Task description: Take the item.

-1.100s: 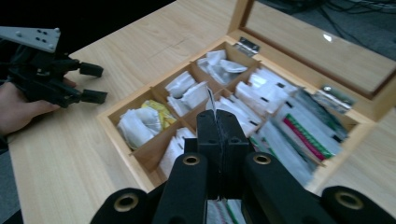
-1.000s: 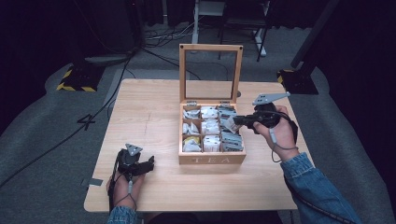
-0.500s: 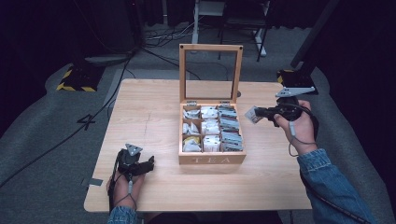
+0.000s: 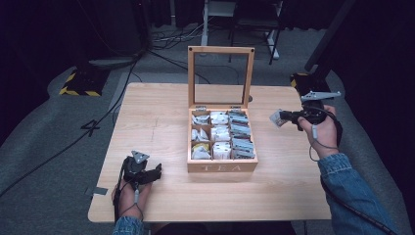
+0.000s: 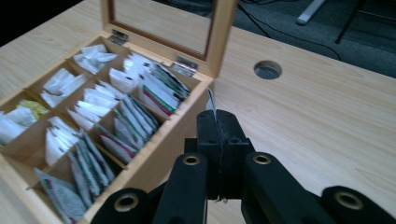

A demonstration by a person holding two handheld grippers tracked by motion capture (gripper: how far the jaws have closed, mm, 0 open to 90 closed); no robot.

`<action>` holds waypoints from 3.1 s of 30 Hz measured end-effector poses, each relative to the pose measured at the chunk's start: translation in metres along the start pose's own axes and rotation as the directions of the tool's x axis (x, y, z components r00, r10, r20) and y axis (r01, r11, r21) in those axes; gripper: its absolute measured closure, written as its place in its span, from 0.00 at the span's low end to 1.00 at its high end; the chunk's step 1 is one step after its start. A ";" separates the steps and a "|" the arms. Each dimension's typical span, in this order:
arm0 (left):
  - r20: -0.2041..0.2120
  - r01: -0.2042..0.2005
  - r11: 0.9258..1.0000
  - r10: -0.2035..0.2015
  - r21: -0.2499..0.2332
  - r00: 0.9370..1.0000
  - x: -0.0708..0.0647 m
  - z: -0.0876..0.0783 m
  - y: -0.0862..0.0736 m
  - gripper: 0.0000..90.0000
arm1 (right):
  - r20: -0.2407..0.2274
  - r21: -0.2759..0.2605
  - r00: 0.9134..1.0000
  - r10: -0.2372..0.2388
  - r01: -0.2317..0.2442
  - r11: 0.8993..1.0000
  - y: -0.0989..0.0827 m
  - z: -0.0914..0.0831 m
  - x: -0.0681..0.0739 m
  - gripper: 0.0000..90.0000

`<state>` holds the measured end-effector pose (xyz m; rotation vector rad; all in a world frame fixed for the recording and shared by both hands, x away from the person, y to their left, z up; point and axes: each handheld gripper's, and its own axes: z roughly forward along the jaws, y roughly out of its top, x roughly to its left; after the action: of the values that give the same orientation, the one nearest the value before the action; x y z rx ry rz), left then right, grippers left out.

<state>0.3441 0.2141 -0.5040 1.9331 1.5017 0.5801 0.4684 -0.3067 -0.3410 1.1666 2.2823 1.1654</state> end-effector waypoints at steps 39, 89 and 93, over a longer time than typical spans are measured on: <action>0.000 0.000 1.000 0.000 0.000 1.000 0.000 0.000 0.000 0.25 | 0.025 0.134 0.997 0.075 -0.078 0.988 -0.064 0.046 -0.032 0.99; 0.000 0.000 1.000 0.000 0.001 1.000 0.000 0.000 0.000 0.25 | 0.073 -0.024 0.991 0.110 -0.109 0.994 -0.081 0.028 -0.038 0.33; 0.000 0.000 1.000 0.000 0.001 1.000 0.000 0.000 0.000 0.25 | 0.025 -0.043 0.996 0.081 -0.080 0.996 -0.080 0.015 -0.024 0.33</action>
<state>0.3440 0.2140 -0.5040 1.9332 1.5023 0.5793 0.4504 -0.3440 -0.4152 1.2611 2.1990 1.2139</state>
